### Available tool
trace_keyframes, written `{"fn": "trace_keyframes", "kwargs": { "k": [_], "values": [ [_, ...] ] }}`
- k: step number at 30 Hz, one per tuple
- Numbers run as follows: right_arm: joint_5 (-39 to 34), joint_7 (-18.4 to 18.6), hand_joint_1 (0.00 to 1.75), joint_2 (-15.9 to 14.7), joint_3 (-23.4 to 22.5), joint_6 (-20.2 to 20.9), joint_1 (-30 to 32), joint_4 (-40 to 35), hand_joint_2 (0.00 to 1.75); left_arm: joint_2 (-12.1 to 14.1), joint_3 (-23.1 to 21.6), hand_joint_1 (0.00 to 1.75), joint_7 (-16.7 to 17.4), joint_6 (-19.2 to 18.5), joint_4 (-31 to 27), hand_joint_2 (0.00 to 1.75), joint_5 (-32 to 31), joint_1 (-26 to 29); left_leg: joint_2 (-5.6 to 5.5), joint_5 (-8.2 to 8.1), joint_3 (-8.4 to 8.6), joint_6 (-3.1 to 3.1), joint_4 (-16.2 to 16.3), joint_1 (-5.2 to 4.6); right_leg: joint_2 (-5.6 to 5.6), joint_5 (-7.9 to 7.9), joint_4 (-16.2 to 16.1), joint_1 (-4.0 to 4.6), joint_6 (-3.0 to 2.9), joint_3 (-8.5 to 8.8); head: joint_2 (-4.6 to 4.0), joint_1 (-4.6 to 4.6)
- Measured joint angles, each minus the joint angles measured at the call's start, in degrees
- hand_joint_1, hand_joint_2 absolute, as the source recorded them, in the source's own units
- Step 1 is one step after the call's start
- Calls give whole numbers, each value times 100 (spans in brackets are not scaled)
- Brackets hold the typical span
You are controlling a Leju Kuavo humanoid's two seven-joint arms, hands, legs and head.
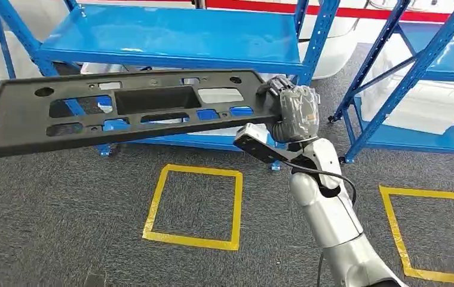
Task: Take the parts from the cabinet and place them on the table.
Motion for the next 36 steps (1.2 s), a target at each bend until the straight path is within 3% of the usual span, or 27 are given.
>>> {"fn": "trace_keyframes", "kwargs": {
  "k": [2,3,4,6,7,8,9,10,11,12,13,16,17,18,19,21,22,23,24,26,27,28,29,31,32,34,36],
  "values": [
    [2,-9,175,-2,-4,0,0,18,175,-11,9,0,0,0,2,175,0,7,29,151,-88,154,-77,27,-2,32,13,33,76,-77,0,7],
    [0,-9,175,-2,-9,0,0,24,175,-7,11,0,0,0,2,175,0,5,49,224,-155,187,-84,2,22,-138,116,-1,49,-162,0,-2],
    [-4,-9,175,-2,-24,0,-6,31,175,6,18,0,-4,0,0,175,0,5,54,300,-255,260,-84,-6,28,-477,443,1,-14,-303,0,31],
    [-61,-9,175,-13,-59,20,-28,52,175,11,20,0,-9,-7,0,175,-2,6,54,425,-427,289,-79,-31,30,-982,1304,-4,-51,-530,0,31],
    [-110,-9,175,-29,-72,37,-50,72,175,11,20,0,-9,-7,2,175,-2,7,54,493,-518,290,-74,-42,32,-1096,1682,-4,-22,-591,0,33],
    [-168,-11,175,-50,-87,63,-85,109,175,11,22,0,-9,-7,2,175,0,10,54,556,-597,288,-73,-53,33,-1059,1819,-3,24,-549,0,31],
    [-205,-24,175,-59,-90,74,-126,146,175,13,24,0,-9,-4,2,175,2,11,54,612,-668,283,-71,-59,34,-941,1740,0,76,-411,0,31],
    [-254,-57,175,-70,-92,76,-176,184,175,18,26,0,-18,0,2,175,22,11,54,685,-754,277,-70,-70,35,-737,1392,15,127,-113,0,33],
    [-304,-100,175,-88,-94,77,-223,227,175,22,35,0,-37,4,2,175,37,17,49,742,-819,264,-70,-83,35,-605,938,23,133,216,0,33],
    [-332,-142,175,-90,-90,77,-275,260,175,24,39,0,-57,13,2,175,64,22,50,797,-856,252,-63,-84,35,-608,422,32,83,572,0,31],
    [-360,-185,175,-85,-79,74,-333,293,175,26,42,0,-89,24,0,175,92,31,52,861,-916,209,-58,-114,32,-802,-142,85,-13,936,0,29],
    [-417,-221,175,-90,-44,77,-500,441,175,42,74,0,-129,55,2,175,140,74,65,1063,-926,125,-148,-65,53,-700,-150,149,-36,809,0,61],
    [-439,-221,175,-87,-28,77,-567,494,175,48,92,0,-129,59,4,175,157,94,49,1125,-936,80,-183,-96,45,-615,-205,94,-105,699,0,52],
    [-470,-221,175,-79,-2,77,-652,568,175,74,101,0,-129,72,7,175,183,98,29,921,-1027,39,-110,-70,12,-537,-224,-3,-143,753,0,55],
    [-501,-221,175,-77,20,76,-731,621,175,85,103,0,-131,77,9,175,201,107,24,545,-1107,9,160,-43,10,-458,-219,-20,-248,677,0,42],
    [-520,-225,175,-39,63,76,-831,706,175,116,127,0,-140,81,11,175,223,115,27,-118,-1304,-58,1054,4,1,-356,-204,-2,-262,532,0,37],
    [-525,-230,175,-13,90,79,-866,750,175,120,136,0,-146,79,11,175,256,118,28,-270,-1379,-89,1472,21,-3,-306,-187,-2,-249,459,0,33],
    [-531,-232,175,11,116,79,-897,795,175,129,149,0,-159,79,11,175,278,125,28,-222,-1388,-122,1747,47,-7,-260,-159,-7,-232,381,0,35],
    [-546,-232,175,33,147,79,-926,835,175,140,179,0,-177,68,11,175,293,133,29,-42,-1304,-151,1782,81,-8,-220,-129,-13,-213,307,0,33],
    [-560,-232,175,72,186,79,-981,894,175,164,208,0,-210,57,11,175,319,135,34,399,-830,-201,1250,162,-4,-179,-71,-43,-152,157,0,31],
    [-566,-232,175,89,195,79,-1022,920,175,171,212,0,-212,52,11,175,319,134,33,411,-480,-245,780,198,-5,-162,-14,-39,-121,105,0,31],
    [-566,-232,175,109,203,79,-1063,929,175,153,212,0,-214,50,13,175,319,131,14,109,-198,-309,398,165,-2,-143,14,2,-90,33,0,24],
    [-568,-223,175,122,221,79,-1098,942,175,164,223,0,-234,46,13,175,328,131,-13,4,-93,-227,133,150,-11,-118,41,13,-55,6,0,26],
    [-570,-223,175,138,249,79,-1150,972,175,164,240,0,-267,46,15,175,345,135,-4,-9,-151,-193,100,104,-7,-31,35,30,70,-47,0,26],
    [-570,-223,175,138,265,79,-1152,988,175,164,243,0,-280,44,15,175,365,146,-5,29,-176,-132,78,85,-9,-4,36,31,114,-72,0,31],
    [-577,-214,175,133,286,79,-1163,1025,175,168,256,0,-302,44,15,175,385,149,8,115,-215,34,37,74,4,-240,305,-13,87,-264,0,26],
    [-579,-199,175,131,295,79,-1192,1049,175,186,264,0,-302,39,15,175,385,142,19,166,-289,121,39,42,16,-634,1200,-17,35,-638,0,39]
  ]
}}
